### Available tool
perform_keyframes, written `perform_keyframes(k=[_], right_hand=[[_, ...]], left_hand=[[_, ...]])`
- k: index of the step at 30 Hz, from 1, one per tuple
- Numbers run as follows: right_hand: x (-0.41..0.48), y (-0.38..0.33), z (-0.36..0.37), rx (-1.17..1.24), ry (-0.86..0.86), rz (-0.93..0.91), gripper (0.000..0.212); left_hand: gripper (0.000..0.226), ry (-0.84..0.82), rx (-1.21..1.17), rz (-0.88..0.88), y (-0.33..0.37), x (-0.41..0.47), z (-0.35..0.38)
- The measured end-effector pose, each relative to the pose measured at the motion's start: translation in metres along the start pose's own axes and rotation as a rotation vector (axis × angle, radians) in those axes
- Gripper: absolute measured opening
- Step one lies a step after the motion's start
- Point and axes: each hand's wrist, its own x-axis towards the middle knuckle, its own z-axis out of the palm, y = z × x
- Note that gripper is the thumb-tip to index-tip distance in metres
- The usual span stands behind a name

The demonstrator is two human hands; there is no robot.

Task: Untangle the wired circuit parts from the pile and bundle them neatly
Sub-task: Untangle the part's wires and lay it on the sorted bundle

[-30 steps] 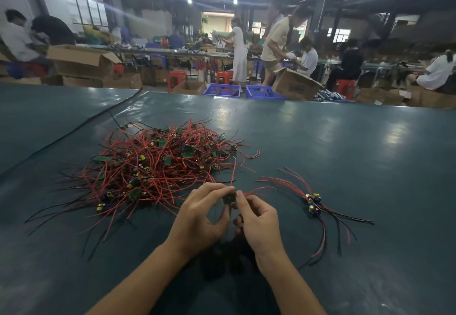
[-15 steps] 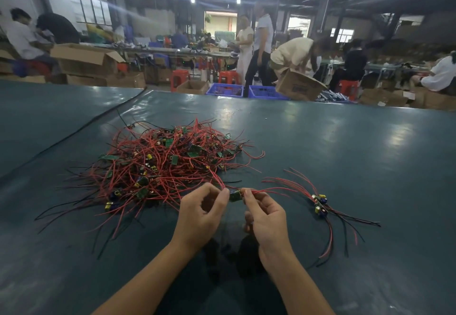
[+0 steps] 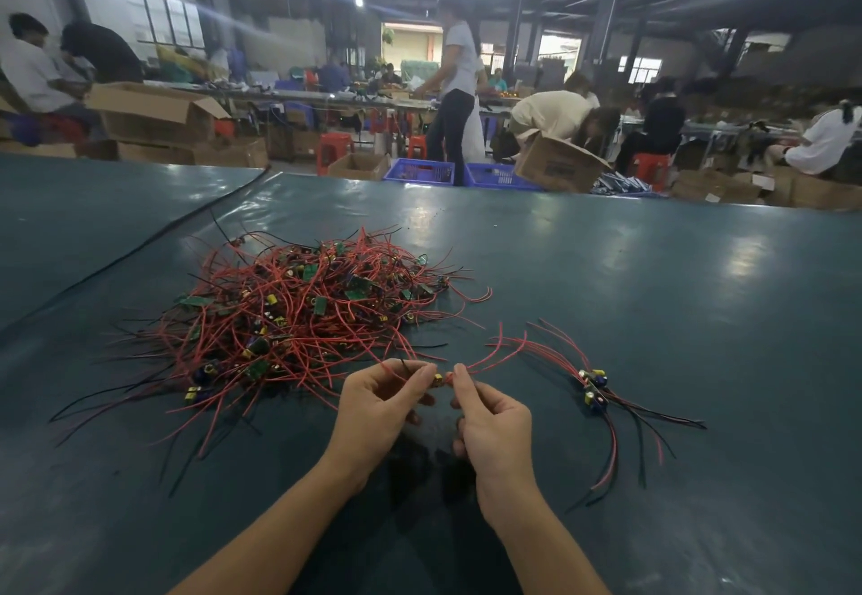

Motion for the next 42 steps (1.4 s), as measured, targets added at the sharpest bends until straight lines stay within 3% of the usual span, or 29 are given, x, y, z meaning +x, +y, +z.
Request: perform_keyframes(k=[4, 7, 14, 23, 27, 33, 37, 40, 42], right_hand=[[-0.002, -0.001, 0.002, -0.046, 0.0, -0.026, 0.032], [-0.002, -0.003, 0.003, -0.051, -0.013, -0.039, 0.029], [-0.008, -0.004, 0.009, -0.021, -0.051, -0.05, 0.033], [0.009, -0.007, 0.007, 0.152, 0.118, 0.113, 0.029], [0.025, -0.018, -0.014, 0.286, 0.279, 0.092, 0.024], [0.025, -0.019, -0.019, 0.316, 0.326, 0.057, 0.019], [0.014, -0.01, -0.007, 0.099, 0.185, 0.024, 0.027], [0.002, -0.004, 0.009, 0.007, -0.014, 0.005, 0.021], [-0.001, -0.002, 0.013, -0.018, -0.027, -0.016, 0.023]], left_hand=[[0.016, -0.048, 0.0, 0.014, -0.002, 0.001, -0.001], [0.023, -0.078, -0.062, -0.073, -0.001, 0.001, 0.001], [0.037, -0.163, 0.045, -0.083, 0.002, -0.001, 0.002], [0.035, -0.173, 0.028, -0.135, 0.007, 0.0, 0.002], [0.038, -0.223, 0.028, -0.146, 0.008, 0.0, 0.002], [0.037, -0.225, -0.01, -0.134, 0.007, -0.002, 0.003], [0.033, -0.143, -0.087, -0.125, 0.005, -0.001, 0.002], [0.028, -0.182, -0.074, -0.096, 0.005, -0.001, 0.002], [0.028, -0.212, -0.069, -0.089, 0.006, -0.002, 0.001]])
